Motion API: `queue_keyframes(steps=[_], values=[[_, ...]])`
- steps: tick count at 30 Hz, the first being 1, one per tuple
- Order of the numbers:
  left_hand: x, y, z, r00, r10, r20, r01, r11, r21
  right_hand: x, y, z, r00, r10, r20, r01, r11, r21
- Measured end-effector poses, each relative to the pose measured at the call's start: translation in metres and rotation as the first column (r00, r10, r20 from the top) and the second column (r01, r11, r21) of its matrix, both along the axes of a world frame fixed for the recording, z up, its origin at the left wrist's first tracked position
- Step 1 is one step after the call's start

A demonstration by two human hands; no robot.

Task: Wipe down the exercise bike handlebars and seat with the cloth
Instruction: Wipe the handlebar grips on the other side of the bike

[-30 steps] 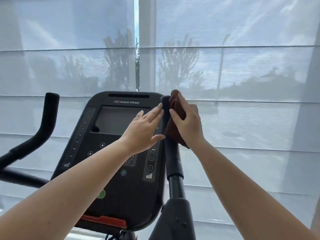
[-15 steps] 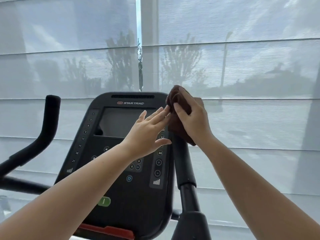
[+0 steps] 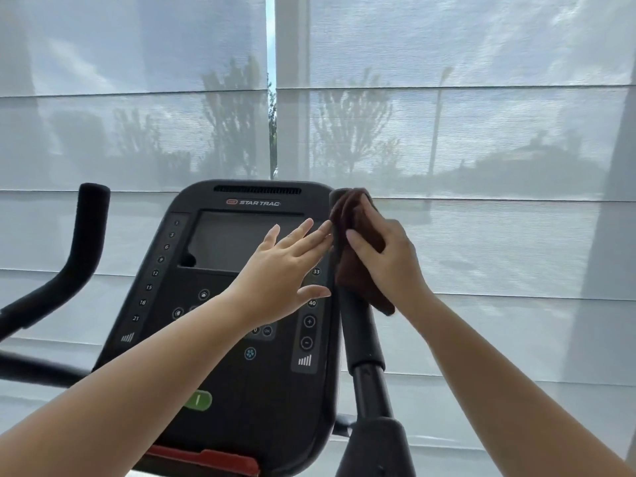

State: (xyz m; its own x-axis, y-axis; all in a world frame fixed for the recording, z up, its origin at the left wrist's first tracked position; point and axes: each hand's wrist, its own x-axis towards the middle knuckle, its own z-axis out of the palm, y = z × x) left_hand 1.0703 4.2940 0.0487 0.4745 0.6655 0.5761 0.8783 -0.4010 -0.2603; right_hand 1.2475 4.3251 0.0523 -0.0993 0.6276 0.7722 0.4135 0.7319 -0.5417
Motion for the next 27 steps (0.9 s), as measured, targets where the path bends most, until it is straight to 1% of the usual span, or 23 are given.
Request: queue_keyframes(steps=[2, 3, 4, 5, 6, 8, 10, 11, 12, 13, 15, 17, 19, 20, 21, 23, 24, 25, 27], values=[[-0.004, -0.011, -0.002, 1.000, -0.022, 0.002, 0.022, 0.999, 0.027, 0.023, -0.022, -0.035, 0.985, 0.049, 0.166, -0.046, 0.999, -0.026], [-0.005, -0.017, -0.003, 0.999, -0.045, 0.020, 0.044, 0.998, 0.035, 0.032, -0.034, -0.049, 0.977, 0.080, 0.198, -0.071, 0.996, -0.056], [-0.006, -0.024, -0.004, 0.997, -0.070, 0.042, 0.068, 0.997, 0.045, 0.037, -0.041, -0.058, 0.976, 0.099, 0.195, -0.086, 0.993, -0.076], [-0.007, -0.031, -0.005, 0.994, -0.087, 0.060, 0.084, 0.995, 0.054, 0.038, -0.042, -0.060, 0.980, 0.084, 0.181, -0.072, 0.995, -0.070], [-0.007, -0.036, -0.008, 0.993, -0.092, 0.067, 0.088, 0.994, 0.058, 0.033, -0.040, -0.056, 0.983, 0.033, 0.180, -0.027, 0.999, -0.034], [-0.008, -0.046, -0.012, 0.994, -0.086, 0.066, 0.082, 0.995, 0.053, 0.011, -0.032, -0.036, 0.970, -0.134, 0.202, 0.109, 0.985, 0.132], [-0.011, -0.054, -0.017, 0.994, -0.076, 0.080, 0.073, 0.996, 0.049, -0.014, -0.020, -0.010, 0.908, -0.327, 0.262, 0.251, 0.925, 0.285], [-0.013, -0.059, -0.019, 0.994, -0.071, 0.087, 0.068, 0.997, 0.045, -0.023, -0.015, -0.001, 0.875, -0.386, 0.292, 0.292, 0.903, 0.316], [-0.016, -0.062, -0.020, 0.994, -0.066, 0.091, 0.062, 0.997, 0.045, -0.027, -0.013, 0.004, 0.858, -0.409, 0.310, 0.309, 0.894, 0.325], [-0.018, -0.065, -0.022, 0.994, -0.061, 0.090, 0.057, 0.997, 0.044, -0.027, -0.013, 0.003, 0.857, -0.408, 0.316, 0.310, 0.896, 0.317], [-0.023, -0.072, -0.027, 0.994, -0.054, 0.091, 0.050, 0.998, 0.035, -0.016, -0.024, -0.014, 0.878, -0.346, 0.329, 0.266, 0.927, 0.264], [-0.028, -0.079, -0.031, 0.993, -0.052, 0.106, 0.049, 0.998, 0.024, 0.001, -0.041, -0.033, 0.888, -0.242, 0.390, 0.199, 0.969, 0.149], [-0.031, -0.085, -0.033, 0.990, -0.067, 0.123, 0.066, 0.998, 0.011, 0.011, -0.048, -0.039, 0.877, -0.160, 0.453, 0.156, 0.987, 0.045], [-0.031, -0.088, -0.033, 0.988, -0.081, 0.134, 0.081, 0.997, 0.001, 0.008, -0.047, -0.034, 0.879, -0.166, 0.446, 0.168, 0.985, 0.035], [-0.030, -0.091, -0.034, 0.985, -0.095, 0.144, 0.099, 0.995, -0.017, 0.004, -0.044, -0.027, 0.886, -0.205, 0.415, 0.194, 0.979, 0.069], [-0.026, -0.095, -0.036, 0.978, -0.117, 0.173, 0.132, 0.988, -0.078, -0.011, -0.035, -0.010, 0.872, -0.340, 0.353, 0.287, 0.938, 0.195], [-0.023, -0.096, -0.038, 0.973, -0.125, 0.194, 0.149, 0.982, -0.113, -0.018, -0.032, -0.005, 0.862, -0.380, 0.335, 0.317, 0.921, 0.227], [-0.021, -0.098, -0.041, 0.967, -0.133, 0.217, 0.166, 0.975, -0.146, -0.022, -0.030, -0.004, 0.868, -0.381, 0.318, 0.325, 0.921, 0.215], [-0.015, -0.101, -0.046, 0.965, -0.143, 0.222, 0.190, 0.959, -0.209, -0.016, -0.032, -0.012, 0.913, -0.289, 0.288, 0.273, 0.957, 0.093]])
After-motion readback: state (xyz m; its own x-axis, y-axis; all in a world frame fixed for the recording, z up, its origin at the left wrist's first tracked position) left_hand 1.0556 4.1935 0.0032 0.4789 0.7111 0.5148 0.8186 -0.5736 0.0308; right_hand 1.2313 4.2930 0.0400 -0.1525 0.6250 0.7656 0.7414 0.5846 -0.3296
